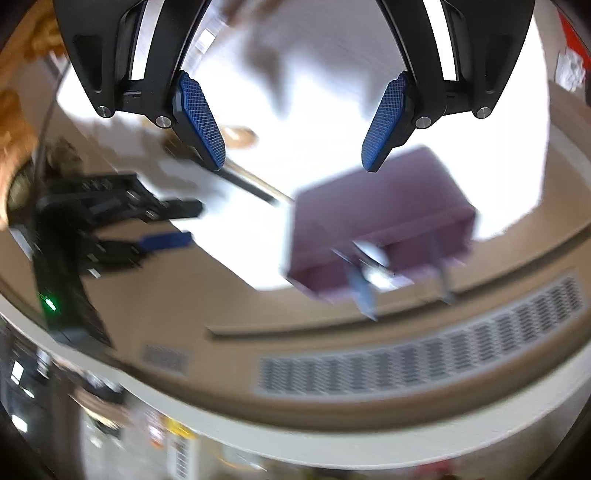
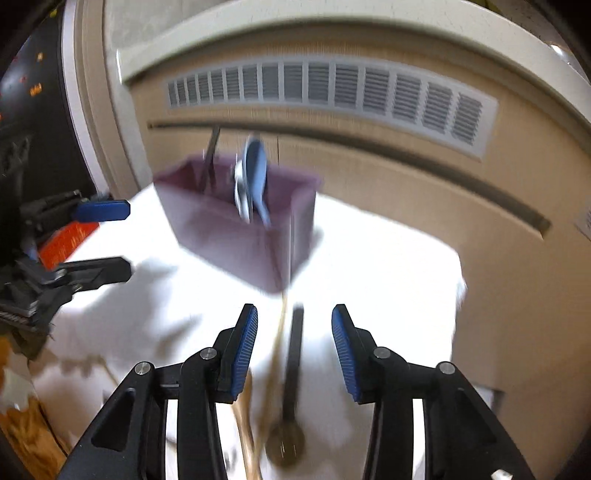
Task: Organize utensils
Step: 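Open both grippers above the caddy to drop the blue and metal spoons, then grasp the metal turner with the right gripper while the left gripper approaches the wooden chopstick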
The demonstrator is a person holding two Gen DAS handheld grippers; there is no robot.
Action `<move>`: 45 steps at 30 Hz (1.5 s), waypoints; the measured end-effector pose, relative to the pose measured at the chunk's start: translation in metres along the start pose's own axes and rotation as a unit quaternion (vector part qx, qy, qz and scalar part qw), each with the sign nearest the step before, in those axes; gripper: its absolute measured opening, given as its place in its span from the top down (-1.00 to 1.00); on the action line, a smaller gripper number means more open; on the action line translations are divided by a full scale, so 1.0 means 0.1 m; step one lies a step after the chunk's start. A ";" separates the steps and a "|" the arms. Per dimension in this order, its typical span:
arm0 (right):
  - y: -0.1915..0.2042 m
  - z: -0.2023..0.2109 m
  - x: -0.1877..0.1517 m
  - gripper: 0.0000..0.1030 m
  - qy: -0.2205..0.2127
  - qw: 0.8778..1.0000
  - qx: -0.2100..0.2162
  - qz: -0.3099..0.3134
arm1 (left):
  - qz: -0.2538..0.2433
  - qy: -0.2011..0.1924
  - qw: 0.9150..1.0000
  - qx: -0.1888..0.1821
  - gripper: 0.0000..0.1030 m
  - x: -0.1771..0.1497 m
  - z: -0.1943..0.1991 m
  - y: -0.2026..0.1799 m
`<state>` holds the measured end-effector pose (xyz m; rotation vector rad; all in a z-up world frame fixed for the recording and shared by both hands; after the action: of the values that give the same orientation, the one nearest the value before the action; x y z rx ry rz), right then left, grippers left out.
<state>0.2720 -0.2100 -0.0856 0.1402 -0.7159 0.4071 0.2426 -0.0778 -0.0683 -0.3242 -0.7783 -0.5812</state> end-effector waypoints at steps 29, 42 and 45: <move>2.10 -0.17 -1.03 -0.08 0.099 0.903 0.176 0.378 | 0.221 0.041 0.970 0.090 -0.49 -1.32 0.81 0.98; 1.77 -0.33 -0.87 0.42 0.156 0.938 0.191 0.243 | 0.200 0.056 0.975 0.079 -0.50 -1.25 0.64 0.87; 1.54 -0.23 -0.82 0.43 0.152 0.955 0.174 0.185 | 0.167 0.055 0.982 0.070 -0.50 -1.14 0.60 0.68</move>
<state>0.1670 -0.0896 -0.1590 0.2697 -0.3572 0.8949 0.1852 0.0475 -0.1164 -0.2825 -0.6371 -0.2244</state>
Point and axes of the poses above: each gripper's, at about its wrist camera, not at the fingertips, and z roughly against the way its jaws point, y to its left, x to its top, the point moved 9 cm from there along -z, roughly the way its jaws point, and after that the axes turned 1 degree about z, right-handed, at the moved point
